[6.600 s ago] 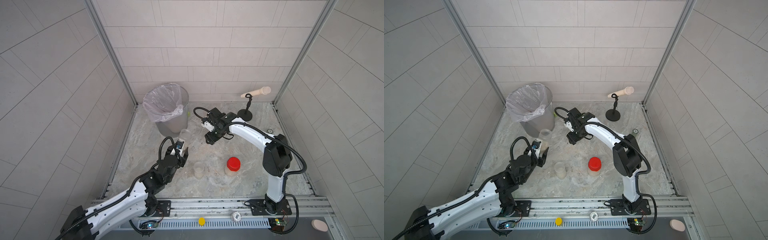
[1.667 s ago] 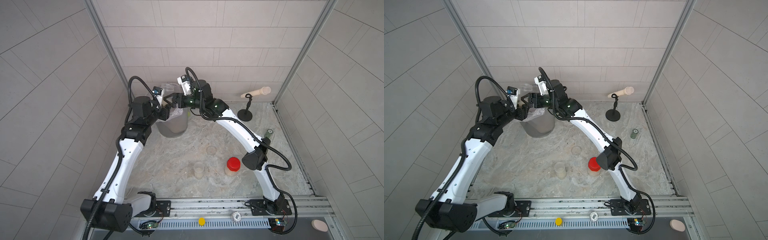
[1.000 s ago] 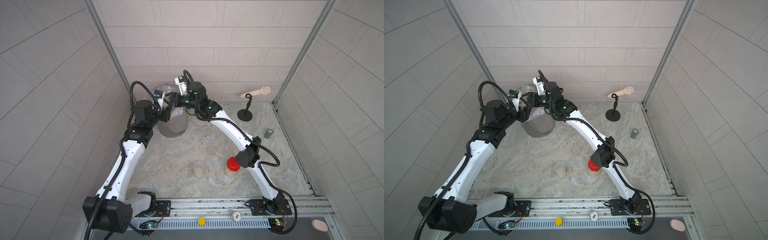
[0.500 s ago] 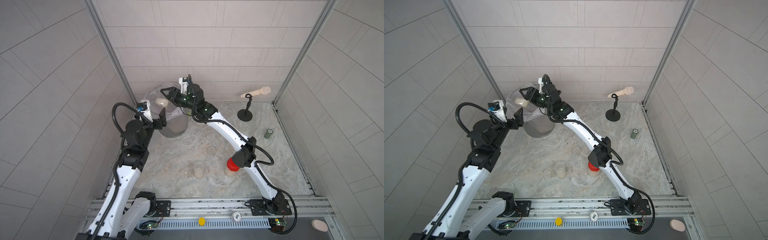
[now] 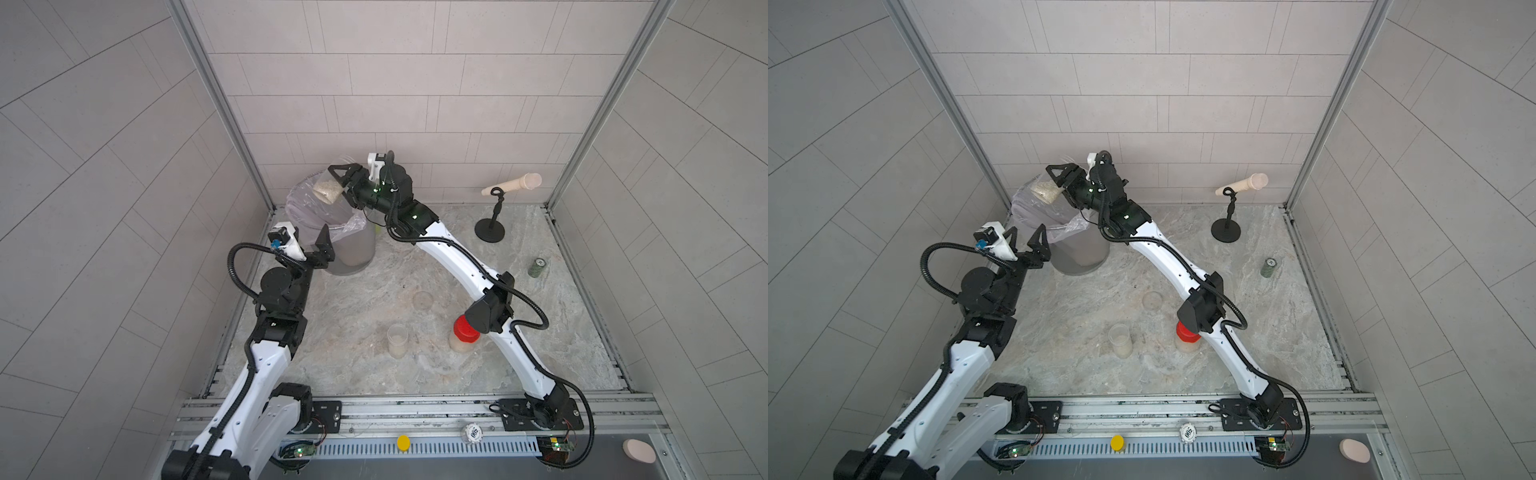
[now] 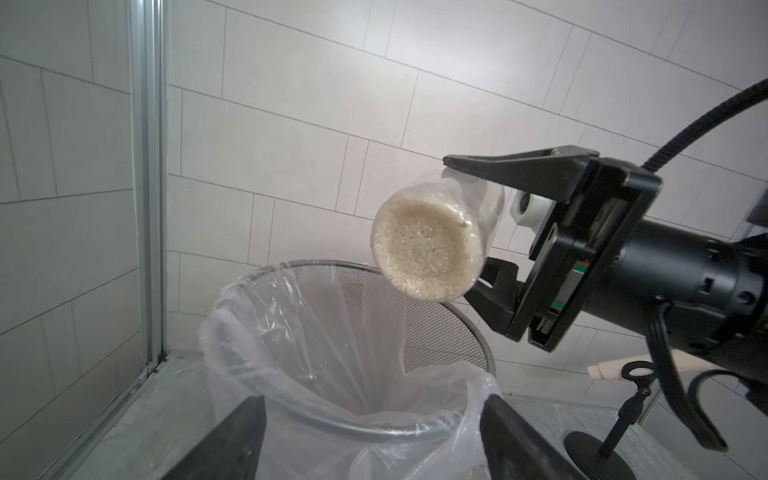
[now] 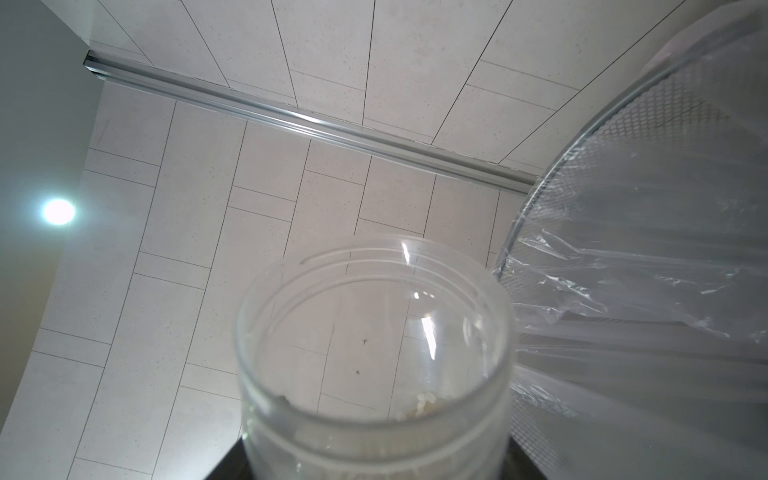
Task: Empty moldy rice from jars
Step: Adjust the jar.
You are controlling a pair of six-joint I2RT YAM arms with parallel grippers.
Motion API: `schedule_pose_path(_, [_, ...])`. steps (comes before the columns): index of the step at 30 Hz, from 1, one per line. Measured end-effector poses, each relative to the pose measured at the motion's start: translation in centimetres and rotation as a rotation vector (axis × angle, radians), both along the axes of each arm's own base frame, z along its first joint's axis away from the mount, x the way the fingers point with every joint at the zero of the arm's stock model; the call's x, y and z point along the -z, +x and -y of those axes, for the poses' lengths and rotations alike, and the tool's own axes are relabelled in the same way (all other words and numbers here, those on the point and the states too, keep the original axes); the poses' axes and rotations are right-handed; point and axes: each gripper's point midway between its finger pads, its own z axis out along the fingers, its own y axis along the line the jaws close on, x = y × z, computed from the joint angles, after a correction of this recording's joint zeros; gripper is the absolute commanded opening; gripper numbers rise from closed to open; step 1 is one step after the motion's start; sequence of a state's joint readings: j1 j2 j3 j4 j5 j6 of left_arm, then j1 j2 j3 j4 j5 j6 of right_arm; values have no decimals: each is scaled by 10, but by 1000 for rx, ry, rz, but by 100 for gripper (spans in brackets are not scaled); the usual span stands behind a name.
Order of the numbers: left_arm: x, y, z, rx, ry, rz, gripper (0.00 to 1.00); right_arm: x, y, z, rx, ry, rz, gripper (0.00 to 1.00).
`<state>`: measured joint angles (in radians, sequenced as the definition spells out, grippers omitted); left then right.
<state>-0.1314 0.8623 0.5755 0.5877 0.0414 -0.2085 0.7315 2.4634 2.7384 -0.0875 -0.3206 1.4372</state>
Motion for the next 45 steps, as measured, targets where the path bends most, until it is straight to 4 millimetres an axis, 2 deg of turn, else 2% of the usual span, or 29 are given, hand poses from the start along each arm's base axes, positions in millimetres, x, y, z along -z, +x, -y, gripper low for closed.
schedule_pose_path(9, [-24,-3,3,5,28,131,84,-2,-14,-11,-71,24,-21,34])
schedule_pose_path(21, [-16,18,-2,-43,38,156,84,12,-41,-38,-177,-6,-41,33])
schedule_pose_path(31, [-24,23,-8,-84,16,209,83,11,-44,-40,-197,-4,-35,33])
schedule_pose_path(37, [-34,26,-7,-76,-4,245,83,7,-46,-40,-203,5,-24,33])
schedule_pose_path(45, [-36,30,-4,-60,-11,252,81,7,-46,-40,-208,7,-22,33])
